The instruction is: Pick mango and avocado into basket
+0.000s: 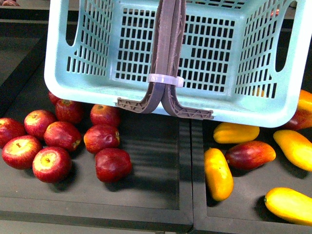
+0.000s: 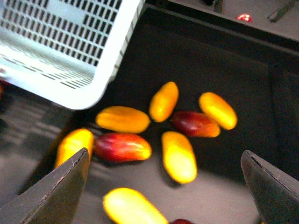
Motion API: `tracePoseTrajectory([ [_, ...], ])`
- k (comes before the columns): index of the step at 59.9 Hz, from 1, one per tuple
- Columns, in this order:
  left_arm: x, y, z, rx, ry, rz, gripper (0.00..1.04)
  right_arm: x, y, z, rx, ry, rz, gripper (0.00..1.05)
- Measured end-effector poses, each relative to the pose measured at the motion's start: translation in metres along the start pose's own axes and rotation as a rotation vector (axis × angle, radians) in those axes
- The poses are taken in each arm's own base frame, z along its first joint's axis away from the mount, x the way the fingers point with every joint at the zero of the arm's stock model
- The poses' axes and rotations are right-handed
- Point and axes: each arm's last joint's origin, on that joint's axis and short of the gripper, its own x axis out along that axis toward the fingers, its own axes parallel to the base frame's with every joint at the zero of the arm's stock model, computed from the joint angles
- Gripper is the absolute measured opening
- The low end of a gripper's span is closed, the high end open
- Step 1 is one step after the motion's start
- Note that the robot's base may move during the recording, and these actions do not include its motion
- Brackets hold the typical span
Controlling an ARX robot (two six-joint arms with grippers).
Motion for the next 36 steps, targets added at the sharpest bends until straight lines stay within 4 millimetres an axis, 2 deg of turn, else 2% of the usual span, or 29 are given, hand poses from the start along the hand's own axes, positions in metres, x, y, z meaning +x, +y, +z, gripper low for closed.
tracePoseTrajectory([
  [3, 0.000, 0.000, 0.000, 0.003, 0.001, -0.003, 0.06, 0.025, -0.016, -0.006, -0.144, 0.030, 0.026, 0.96],
  [5, 0.000, 0.000, 0.000, 0.004, 0.001, -0.004, 0.06, 0.036, -0.020, -0.011, -0.187, 0.054, 0.051, 0.96],
  [8, 0.000, 0.000, 0.000, 0.004, 0.001, -0.004, 0.06, 0.062, -0.026, -0.024, -0.272, 0.119, 0.121, 0.96],
  [9, 0.000, 0.000, 0.000, 0.004, 0.001, -0.005, 0.06, 0.067, -0.027, -0.027, -0.287, 0.131, 0.135, 0.96],
  [11, 0.000, -0.001, 0.000, 0.004, 0.002, -0.005, 0.06, 0.093, -0.026, -0.044, -0.347, 0.195, 0.213, 0.96],
  [16, 0.000, 0.000, 0.000, 0.005, 0.001, -0.002, 0.06, 0.143, -0.017, -0.073, -0.438, 0.278, 0.368, 0.96],
  [26, 0.000, 0.000, 0.000, 0.005, 0.001, -0.002, 0.06, 0.192, -0.011, -0.089, -0.549, 0.302, 0.404, 0.96],
  [36, 0.000, 0.000, 0.000, 0.006, 0.001, -0.002, 0.06, 0.224, -0.005, -0.094, -0.574, 0.299, 0.396, 0.96],
])
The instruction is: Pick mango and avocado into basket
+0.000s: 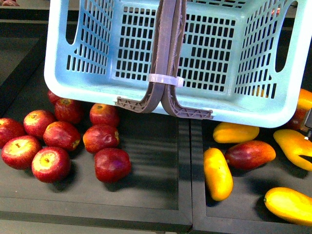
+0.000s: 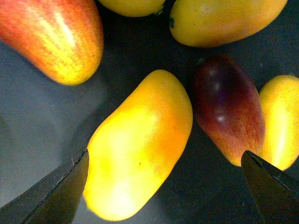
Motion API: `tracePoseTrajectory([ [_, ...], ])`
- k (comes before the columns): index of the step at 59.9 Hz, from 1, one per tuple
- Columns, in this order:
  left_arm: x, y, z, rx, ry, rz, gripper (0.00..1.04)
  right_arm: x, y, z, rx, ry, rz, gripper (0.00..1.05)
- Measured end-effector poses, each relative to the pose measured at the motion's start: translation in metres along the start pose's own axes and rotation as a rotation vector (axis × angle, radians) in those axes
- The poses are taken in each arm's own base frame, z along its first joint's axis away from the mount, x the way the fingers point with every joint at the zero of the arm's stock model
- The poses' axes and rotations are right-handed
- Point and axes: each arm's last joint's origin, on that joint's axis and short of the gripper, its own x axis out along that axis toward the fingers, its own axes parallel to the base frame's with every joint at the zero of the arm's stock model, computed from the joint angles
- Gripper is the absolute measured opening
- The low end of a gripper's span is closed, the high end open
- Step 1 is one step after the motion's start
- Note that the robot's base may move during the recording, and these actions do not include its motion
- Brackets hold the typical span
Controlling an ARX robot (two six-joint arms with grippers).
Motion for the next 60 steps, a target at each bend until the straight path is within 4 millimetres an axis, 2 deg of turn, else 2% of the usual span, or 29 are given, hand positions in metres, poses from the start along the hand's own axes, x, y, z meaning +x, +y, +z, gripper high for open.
tracePoseTrajectory([
  [20, 0.000, 0.000, 0.000, 0.003, 0.000, -0.001, 0.06, 0.043, 0.003, 0.000, 0.042, 0.024, 0.017, 0.96],
  [34, 0.000, 0.000, 0.000, 0.005, 0.000, -0.001, 0.06, 0.049, 0.006, -0.005, 0.071, 0.051, 0.015, 0.96],
  [37, 0.000, 0.000, 0.000, 0.005, 0.000, -0.001, 0.06, 0.048, 0.006, -0.006, 0.083, 0.052, 0.011, 0.90],
  [41, 0.000, 0.000, 0.000, 0.005, 0.000, 0.000, 0.06, 0.042, 0.005, -0.007, 0.126, 0.052, 0.014, 0.73],
  [46, 0.000, 0.000, 0.000, 0.005, 0.000, -0.001, 0.06, 0.032, 0.004, -0.007, 0.163, 0.049, 0.025, 0.63],
  [53, 0.000, 0.000, 0.000, 0.005, 0.000, -0.001, 0.06, 0.011, -0.003, -0.007, 0.214, 0.030, -0.020, 0.57],
  [60, 0.000, 0.000, 0.000, 0.005, 0.000, 0.000, 0.06, -0.024, -0.021, -0.002, 0.307, -0.033, -0.137, 0.57],
])
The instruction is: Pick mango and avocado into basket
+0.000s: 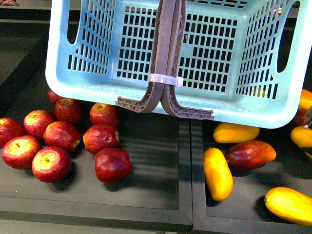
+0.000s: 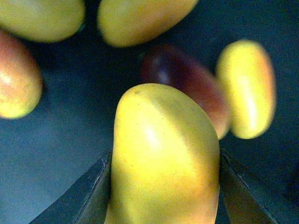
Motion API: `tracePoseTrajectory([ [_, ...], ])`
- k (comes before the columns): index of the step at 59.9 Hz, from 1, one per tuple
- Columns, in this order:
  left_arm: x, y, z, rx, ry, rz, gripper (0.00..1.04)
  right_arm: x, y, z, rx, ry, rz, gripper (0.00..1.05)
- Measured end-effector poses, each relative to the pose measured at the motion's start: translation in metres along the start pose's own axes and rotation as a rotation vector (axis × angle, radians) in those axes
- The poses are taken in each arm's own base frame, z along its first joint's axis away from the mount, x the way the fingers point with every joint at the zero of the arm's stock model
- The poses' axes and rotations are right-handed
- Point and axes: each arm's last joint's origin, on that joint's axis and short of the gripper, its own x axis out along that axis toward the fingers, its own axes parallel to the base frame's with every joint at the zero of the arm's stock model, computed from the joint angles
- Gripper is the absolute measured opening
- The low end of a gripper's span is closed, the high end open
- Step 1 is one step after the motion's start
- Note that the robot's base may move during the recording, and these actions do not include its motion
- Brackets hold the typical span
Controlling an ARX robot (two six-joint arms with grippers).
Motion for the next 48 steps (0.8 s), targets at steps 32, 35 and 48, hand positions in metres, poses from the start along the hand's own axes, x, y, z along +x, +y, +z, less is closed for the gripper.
tracePoseTrajectory([
  [32, 0.000, 0.000, 0.000, 0.000, 0.000, -0.002, 0.05, -0.199, 0.005, 0.174, 0.717, -0.589, -0.160, 0.56],
  [35, 0.000, 0.000, 0.000, 0.000, 0.001, -0.003, 0.05, -0.195, 0.022, 0.191, 0.810, -0.597, -0.085, 0.56],
  [48, 0.000, 0.000, 0.000, 0.001, 0.001, -0.002, 0.05, -0.158, 0.069, 0.225, 0.898, -0.484, -0.031, 0.56],
])
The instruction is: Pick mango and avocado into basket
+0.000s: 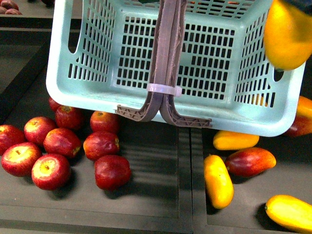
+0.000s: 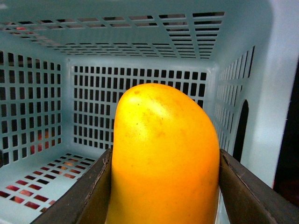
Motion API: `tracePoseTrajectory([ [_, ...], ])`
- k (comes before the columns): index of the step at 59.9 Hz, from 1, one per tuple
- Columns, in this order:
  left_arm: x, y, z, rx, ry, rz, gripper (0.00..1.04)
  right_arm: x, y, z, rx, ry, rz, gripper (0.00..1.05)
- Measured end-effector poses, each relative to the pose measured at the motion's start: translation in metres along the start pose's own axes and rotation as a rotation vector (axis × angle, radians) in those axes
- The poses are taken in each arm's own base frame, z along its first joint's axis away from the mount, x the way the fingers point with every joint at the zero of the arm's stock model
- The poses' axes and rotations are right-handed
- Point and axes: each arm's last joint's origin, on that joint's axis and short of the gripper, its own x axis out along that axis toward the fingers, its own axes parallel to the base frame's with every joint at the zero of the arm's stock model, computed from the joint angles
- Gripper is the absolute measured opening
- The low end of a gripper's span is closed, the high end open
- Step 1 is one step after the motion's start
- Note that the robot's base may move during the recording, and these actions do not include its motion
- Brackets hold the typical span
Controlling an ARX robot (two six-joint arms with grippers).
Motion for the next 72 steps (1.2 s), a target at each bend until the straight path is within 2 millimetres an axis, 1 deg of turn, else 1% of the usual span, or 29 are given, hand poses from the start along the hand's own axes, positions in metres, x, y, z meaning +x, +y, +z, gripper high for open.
tracePoseTrajectory([
  [4, 0.000, 0.000, 0.000, 0.000, 0.000, -0.001, 0.05, 0.005, 0.004, -0.002, -0.008, 0.005, -0.016, 0.57],
  [8, 0.000, 0.000, 0.000, 0.000, 0.000, 0.000, 0.05, 0.010, 0.006, -0.005, -0.014, 0.001, -0.055, 0.68],
  [13, 0.000, 0.000, 0.000, 0.000, 0.000, 0.000, 0.05, 0.012, 0.006, -0.007, -0.029, -0.017, -0.092, 0.78],
  [14, 0.000, 0.000, 0.000, -0.001, 0.000, 0.000, 0.05, 0.013, 0.006, -0.007, -0.033, -0.026, -0.109, 0.82],
  [16, 0.000, 0.000, 0.000, 0.000, 0.000, 0.000, 0.05, 0.013, 0.006, -0.006, -0.034, -0.034, -0.118, 0.85],
  [19, 0.000, 0.000, 0.000, 0.004, 0.000, -0.001, 0.05, 0.012, 0.007, -0.004, -0.042, -0.064, -0.151, 0.94],
  [22, 0.000, 0.000, 0.000, 0.001, 0.001, 0.000, 0.05, 0.010, 0.008, -0.001, -0.048, -0.088, -0.168, 0.98],
  [29, 0.001, 0.000, -0.001, 0.000, 0.002, 0.005, 0.05, -0.002, 0.013, 0.004, -0.063, -0.140, -0.195, 0.96],
  [34, 0.001, 0.001, 0.000, -0.002, 0.000, 0.010, 0.05, -0.017, 0.019, 0.010, -0.083, -0.208, -0.227, 0.96],
  [38, 0.000, 0.001, 0.000, 0.002, 0.000, 0.012, 0.05, -0.032, 0.022, 0.017, -0.094, -0.272, -0.262, 0.96],
  [41, 0.000, 0.001, 0.000, -0.002, -0.001, 0.013, 0.05, -0.048, 0.023, 0.019, -0.088, -0.310, -0.306, 0.96],
  [44, 0.000, 0.001, 0.000, -0.002, -0.001, 0.013, 0.05, -0.065, 0.019, 0.015, -0.074, -0.327, -0.376, 0.96],
  [47, 0.000, 0.001, 0.000, -0.001, 0.000, 0.012, 0.05, -0.080, 0.013, 0.003, -0.055, -0.314, -0.464, 0.96],
  [50, 0.000, 0.001, 0.000, -0.002, 0.000, 0.009, 0.05, -0.092, 0.009, -0.017, -0.047, -0.269, -0.537, 0.96],
  [53, 0.000, 0.001, 0.000, -0.002, 0.001, 0.006, 0.05, -0.095, 0.009, -0.030, -0.055, -0.244, -0.539, 0.96],
  [57, 0.001, 0.000, -0.001, -0.001, 0.003, 0.000, 0.05, -0.095, 0.009, -0.035, -0.056, -0.234, -0.533, 0.96],
  [72, 0.001, 0.000, -0.001, 0.000, 0.002, 0.001, 0.05, -0.095, 0.009, -0.035, -0.047, -0.238, -0.531, 0.96],
])
